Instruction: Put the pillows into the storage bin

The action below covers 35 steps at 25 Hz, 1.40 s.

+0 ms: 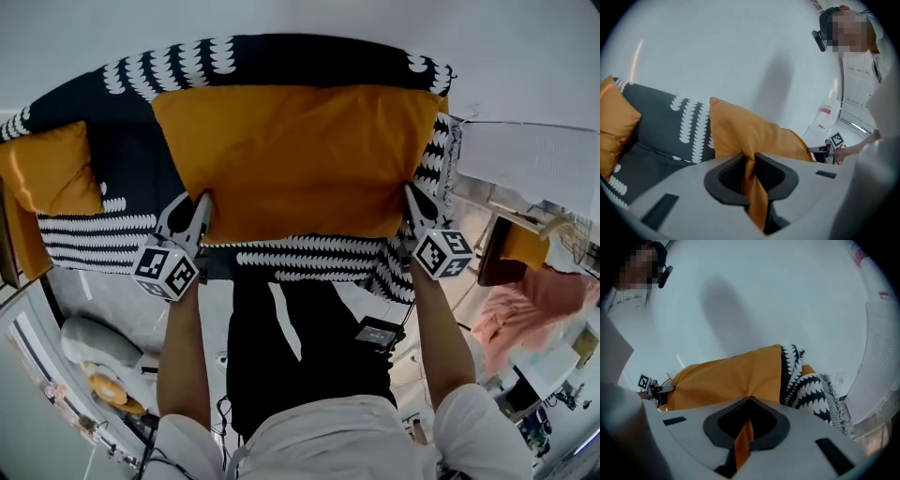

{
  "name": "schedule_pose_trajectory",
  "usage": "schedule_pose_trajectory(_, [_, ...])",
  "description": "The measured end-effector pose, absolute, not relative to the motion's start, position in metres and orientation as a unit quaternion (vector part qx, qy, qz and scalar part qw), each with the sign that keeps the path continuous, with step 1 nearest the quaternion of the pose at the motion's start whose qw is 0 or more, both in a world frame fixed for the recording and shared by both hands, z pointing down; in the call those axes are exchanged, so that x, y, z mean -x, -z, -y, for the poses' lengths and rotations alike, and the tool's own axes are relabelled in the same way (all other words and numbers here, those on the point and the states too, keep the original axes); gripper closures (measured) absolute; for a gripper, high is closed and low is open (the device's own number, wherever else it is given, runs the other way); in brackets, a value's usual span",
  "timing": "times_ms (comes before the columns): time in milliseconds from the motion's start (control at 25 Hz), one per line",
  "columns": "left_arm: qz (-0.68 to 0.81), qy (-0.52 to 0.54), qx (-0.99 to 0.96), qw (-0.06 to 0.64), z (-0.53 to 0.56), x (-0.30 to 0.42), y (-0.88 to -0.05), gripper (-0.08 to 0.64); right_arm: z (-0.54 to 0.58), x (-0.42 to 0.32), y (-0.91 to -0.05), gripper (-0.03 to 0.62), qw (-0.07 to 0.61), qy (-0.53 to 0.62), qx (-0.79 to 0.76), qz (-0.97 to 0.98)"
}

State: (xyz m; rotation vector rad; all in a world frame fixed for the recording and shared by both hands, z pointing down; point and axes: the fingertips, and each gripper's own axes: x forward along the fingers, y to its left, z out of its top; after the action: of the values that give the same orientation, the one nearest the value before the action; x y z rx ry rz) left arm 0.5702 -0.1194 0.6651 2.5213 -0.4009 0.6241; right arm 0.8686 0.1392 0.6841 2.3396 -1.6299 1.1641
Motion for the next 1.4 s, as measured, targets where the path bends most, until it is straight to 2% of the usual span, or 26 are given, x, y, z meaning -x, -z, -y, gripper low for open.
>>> schedule_pose_trajectory(280, [0.23, -0.193, -0.927, 0.225, 0.146, -0.479, -0.594, 0.494, -0.062, -0.815, -0.628, 0.563, 0.022, -0.339, -0.714, 0.612])
schedule_pose_trajectory(480, [0.296, -0.153, -0.919, 0.208, 0.145, -0.379, -0.551, 0.494, -0.012, -0.741, -0.587, 0.563, 0.017, -0.308, -0.672, 0.674])
schedule_pose_trajectory(880, [0.436, -0.085, -0.881, 0.163, 0.082, -0.134, -0.423, 0.495, 0.05, -0.525, -0.472, 0.563, 0.016, -0.246, -0.563, 0.789])
schedule_pose_trajectory(1400, [0.612, -0.008, -0.782, 0.12, -0.132, 0.158, -0.263, 0.497, 0.018, -0.207, -0.317, 0.563, 0.028, -0.196, -0.389, 0.9])
